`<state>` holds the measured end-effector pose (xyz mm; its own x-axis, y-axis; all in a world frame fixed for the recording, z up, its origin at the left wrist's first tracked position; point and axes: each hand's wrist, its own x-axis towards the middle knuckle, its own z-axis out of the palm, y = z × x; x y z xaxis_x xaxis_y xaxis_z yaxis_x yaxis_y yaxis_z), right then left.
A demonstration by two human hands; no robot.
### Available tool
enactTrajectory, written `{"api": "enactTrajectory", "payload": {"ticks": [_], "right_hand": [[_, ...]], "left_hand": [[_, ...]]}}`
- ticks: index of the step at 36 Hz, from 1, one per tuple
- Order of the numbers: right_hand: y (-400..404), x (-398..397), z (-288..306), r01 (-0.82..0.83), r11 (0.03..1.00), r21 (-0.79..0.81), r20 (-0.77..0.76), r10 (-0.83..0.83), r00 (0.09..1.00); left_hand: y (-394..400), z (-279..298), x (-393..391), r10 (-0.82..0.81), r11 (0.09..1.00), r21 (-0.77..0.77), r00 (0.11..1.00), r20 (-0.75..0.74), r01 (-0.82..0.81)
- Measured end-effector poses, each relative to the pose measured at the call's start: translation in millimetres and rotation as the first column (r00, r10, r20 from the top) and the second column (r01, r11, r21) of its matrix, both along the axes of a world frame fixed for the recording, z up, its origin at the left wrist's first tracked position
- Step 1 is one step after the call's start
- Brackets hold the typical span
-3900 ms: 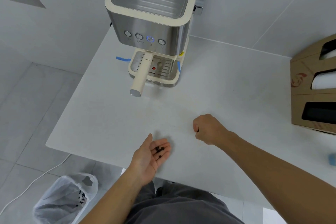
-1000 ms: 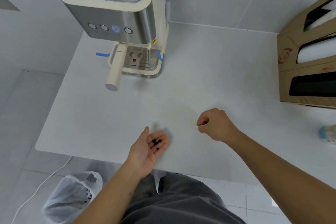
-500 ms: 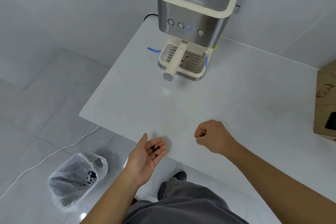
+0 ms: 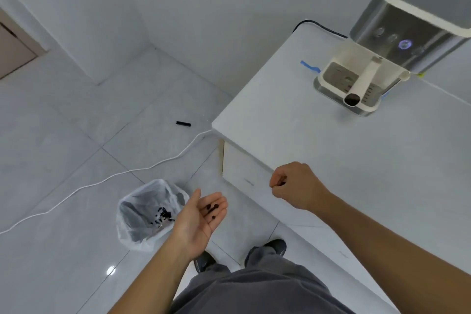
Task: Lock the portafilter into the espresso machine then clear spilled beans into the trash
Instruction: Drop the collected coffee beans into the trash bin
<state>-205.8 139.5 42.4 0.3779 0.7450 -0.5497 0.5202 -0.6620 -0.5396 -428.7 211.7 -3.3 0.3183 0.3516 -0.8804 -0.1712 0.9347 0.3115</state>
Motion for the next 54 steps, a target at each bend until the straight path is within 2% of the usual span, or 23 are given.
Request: {"api": "enactTrajectory", "payload": {"ticks": [5, 13, 21, 29, 39, 54], "right_hand": [[33.2, -54.9, -4.3, -0.130, 0.991, 0.037, 0.035, 0.129, 0.991], [79.3, -124.9, -17.3, -0.362, 0.932, -0.011, 0.045, 0.362, 0.931], [118.8, -152.1, -31.8, -0.497, 0.867, -0.039, 0.043, 0.499, 0.866], [167.2, -154.1, -50.3, -0.559, 0.829, 0.012, -0.010, 0.559, 0.829], [208.9, -155.0, -83.5, -0.664, 0.747, -0.029, -0.025, 0.663, 0.748], [204.2, -194.8, -175.1, -0.642, 0.760, -0.102, -0.079, 0.637, 0.767]], "left_hand": [[19.2, -4.0, -60.9, 0.077, 0.997, 0.015, 0.997, -0.010, -0.076], [32.6, -16.2, -145.7, 0.255, 0.967, 0.012, 0.966, -0.049, -0.255], [33.4, -26.3, -172.0, 0.399, 0.916, -0.014, 0.914, -0.079, -0.401], [52.1, -35.8, -164.5, 0.508, 0.856, -0.025, 0.849, -0.144, -0.516], [83.9, -57.5, -152.1, 0.532, 0.839, -0.021, 0.829, -0.174, -0.543], [75.5, -166.8, -180.0, 0.429, 0.856, -0.200, 0.871, -0.240, -0.477]]}}
